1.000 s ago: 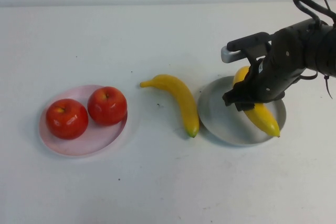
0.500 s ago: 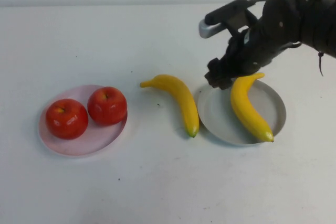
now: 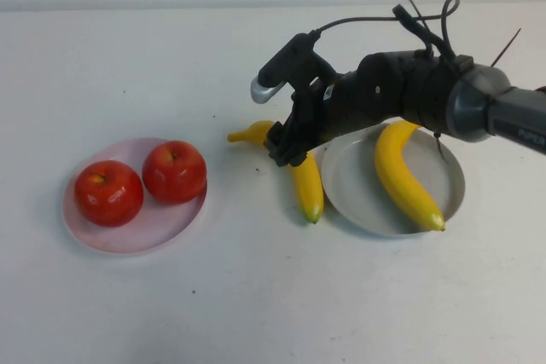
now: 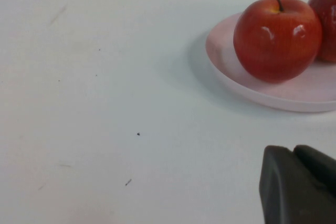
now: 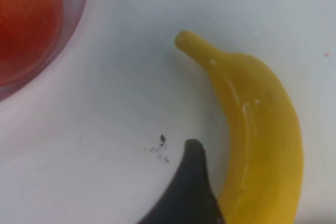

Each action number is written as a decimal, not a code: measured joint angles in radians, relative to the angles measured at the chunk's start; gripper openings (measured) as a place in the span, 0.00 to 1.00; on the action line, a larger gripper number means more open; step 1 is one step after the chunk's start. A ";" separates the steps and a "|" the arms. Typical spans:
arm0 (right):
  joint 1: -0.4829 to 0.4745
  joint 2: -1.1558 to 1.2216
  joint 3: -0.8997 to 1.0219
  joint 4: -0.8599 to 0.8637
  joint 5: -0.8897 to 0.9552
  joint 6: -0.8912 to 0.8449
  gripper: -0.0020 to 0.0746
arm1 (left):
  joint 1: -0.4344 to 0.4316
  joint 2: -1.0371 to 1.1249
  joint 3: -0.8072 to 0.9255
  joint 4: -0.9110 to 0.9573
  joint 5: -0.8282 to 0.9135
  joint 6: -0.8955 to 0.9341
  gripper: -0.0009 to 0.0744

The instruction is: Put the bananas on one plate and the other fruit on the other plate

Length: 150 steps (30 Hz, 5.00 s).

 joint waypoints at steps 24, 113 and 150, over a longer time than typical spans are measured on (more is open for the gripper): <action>0.004 0.085 -0.038 0.023 0.002 0.002 0.39 | 0.000 0.000 0.000 0.000 0.000 0.000 0.01; -0.104 -1.335 1.083 -0.194 0.194 0.576 0.01 | 0.000 0.000 0.000 0.000 0.002 0.001 0.01; -0.486 -2.092 1.649 -0.209 -0.104 0.571 0.01 | 0.000 0.000 0.000 0.000 0.002 0.001 0.01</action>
